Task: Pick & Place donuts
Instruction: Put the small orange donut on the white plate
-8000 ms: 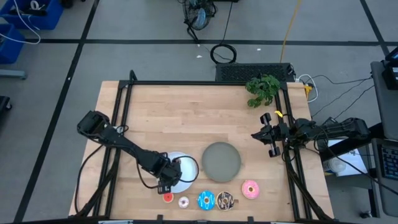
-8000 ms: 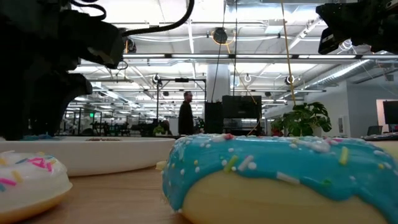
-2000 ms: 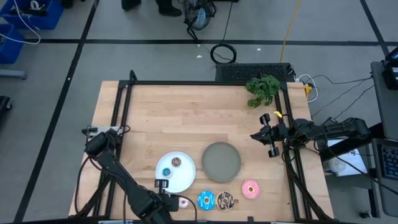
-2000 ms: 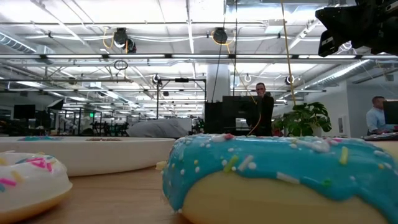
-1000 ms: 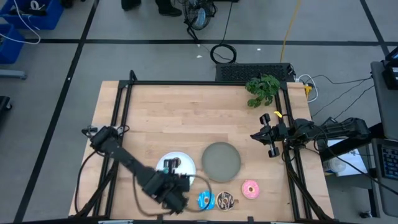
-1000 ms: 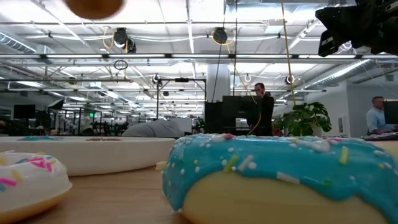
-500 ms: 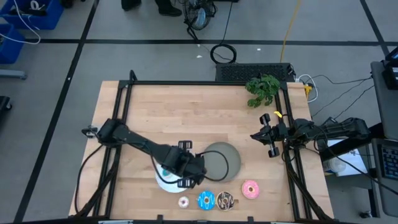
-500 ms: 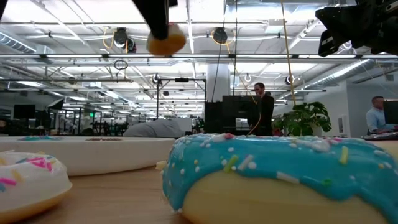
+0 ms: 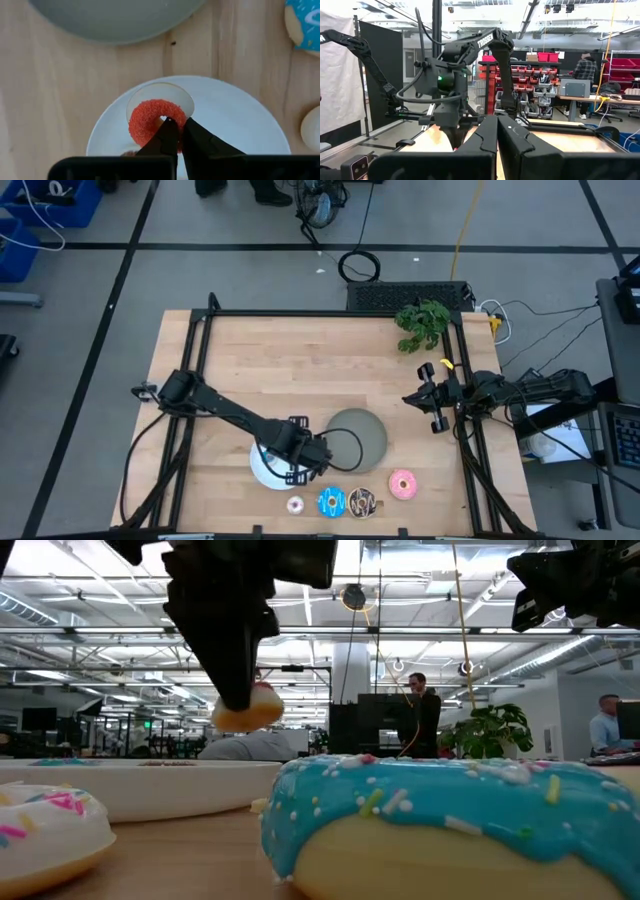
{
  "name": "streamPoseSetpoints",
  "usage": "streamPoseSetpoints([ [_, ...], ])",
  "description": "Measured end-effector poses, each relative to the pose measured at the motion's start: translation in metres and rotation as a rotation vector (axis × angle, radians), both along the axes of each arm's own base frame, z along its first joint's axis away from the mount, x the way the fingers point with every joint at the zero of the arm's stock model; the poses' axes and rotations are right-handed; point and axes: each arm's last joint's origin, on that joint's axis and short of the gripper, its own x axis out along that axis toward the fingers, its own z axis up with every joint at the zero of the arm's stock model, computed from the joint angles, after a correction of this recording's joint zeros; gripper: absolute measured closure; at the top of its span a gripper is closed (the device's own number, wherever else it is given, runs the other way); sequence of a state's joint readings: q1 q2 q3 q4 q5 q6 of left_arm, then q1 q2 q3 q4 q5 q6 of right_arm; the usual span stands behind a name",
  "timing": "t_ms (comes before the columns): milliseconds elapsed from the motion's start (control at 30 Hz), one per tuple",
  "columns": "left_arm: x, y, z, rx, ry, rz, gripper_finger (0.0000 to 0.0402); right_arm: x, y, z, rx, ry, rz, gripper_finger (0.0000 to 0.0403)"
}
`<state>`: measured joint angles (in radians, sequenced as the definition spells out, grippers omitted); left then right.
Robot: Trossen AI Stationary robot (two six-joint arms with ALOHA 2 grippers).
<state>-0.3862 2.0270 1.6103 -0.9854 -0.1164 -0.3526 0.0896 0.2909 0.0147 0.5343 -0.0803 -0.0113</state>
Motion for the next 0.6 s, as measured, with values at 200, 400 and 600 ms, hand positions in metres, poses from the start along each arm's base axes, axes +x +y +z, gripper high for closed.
streamPoseSetpoints([
  [200,-0.005,0.001,-0.018,-0.027,0.018,0.019,0.0381,0.000,0.000,0.000,0.000,0.001,0.000,0.0403],
  [400,-0.005,0.001,-0.025,-0.036,0.002,0.026,0.0393,0.000,0.000,0.000,0.000,0.001,0.000,0.0403],
  [600,-0.011,0.004,-0.037,-0.028,0.029,0.058,0.0371,0.000,0.000,0.000,0.000,0.001,0.000,0.0403],
])
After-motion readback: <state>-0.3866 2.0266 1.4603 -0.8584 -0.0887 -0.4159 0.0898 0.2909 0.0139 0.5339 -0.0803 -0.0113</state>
